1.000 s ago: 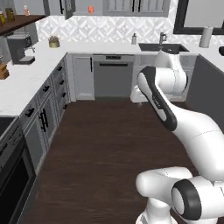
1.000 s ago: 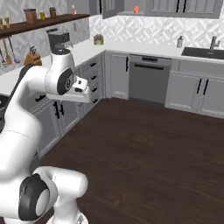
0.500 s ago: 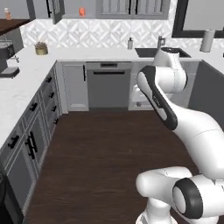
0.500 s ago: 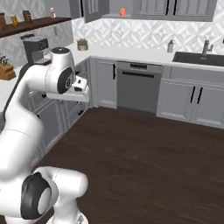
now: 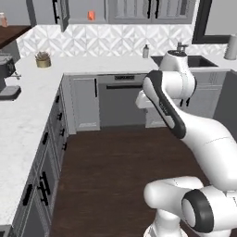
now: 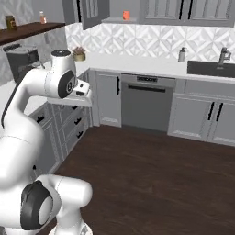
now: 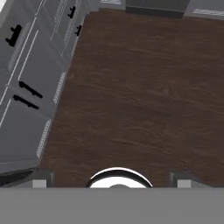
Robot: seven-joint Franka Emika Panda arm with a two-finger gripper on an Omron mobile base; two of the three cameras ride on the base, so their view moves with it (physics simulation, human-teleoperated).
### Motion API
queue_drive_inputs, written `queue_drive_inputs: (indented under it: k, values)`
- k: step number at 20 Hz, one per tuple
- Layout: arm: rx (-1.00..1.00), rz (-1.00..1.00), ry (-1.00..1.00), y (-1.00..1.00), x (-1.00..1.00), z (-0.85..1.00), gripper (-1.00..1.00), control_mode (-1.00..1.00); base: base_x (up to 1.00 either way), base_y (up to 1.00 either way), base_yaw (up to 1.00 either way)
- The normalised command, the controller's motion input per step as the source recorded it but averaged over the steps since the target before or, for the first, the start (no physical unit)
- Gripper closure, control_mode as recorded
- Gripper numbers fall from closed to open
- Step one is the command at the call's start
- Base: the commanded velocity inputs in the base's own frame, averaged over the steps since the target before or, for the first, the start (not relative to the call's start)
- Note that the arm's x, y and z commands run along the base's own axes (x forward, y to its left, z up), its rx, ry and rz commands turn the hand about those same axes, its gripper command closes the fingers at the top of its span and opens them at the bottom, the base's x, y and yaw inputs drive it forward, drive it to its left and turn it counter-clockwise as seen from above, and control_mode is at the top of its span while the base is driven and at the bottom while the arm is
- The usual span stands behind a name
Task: Gather all objects into one cabinet and sort the glasses and bowls to opposite sides.
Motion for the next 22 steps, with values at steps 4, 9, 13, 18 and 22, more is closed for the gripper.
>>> queue_drive_inputs:
  k: [4,9,13,18,22]
  values:
    - [0.00,0.00,0.00,0.00,0.00,0.00,-1.00,1.00,1.00,0.00,-0.16]
    - [0.00,0.00,0.00,0.00,0.00,0.00,-1.00,1.00,1.00,0.25,-0.09]
    - [0.00,0.00,0.00,0.00,0.00,0.00,-1.00,1.00,1.00,0.51,-0.01]
    - [0.00,0.00,0.00,0.00,0.00,0.00,-1.00,1.00,1.00,0.44,0.00]
    - [0.00,0.00,0.00,0.00,0.00,0.00,-1.00,1.00,1.00,0.27,0.00]
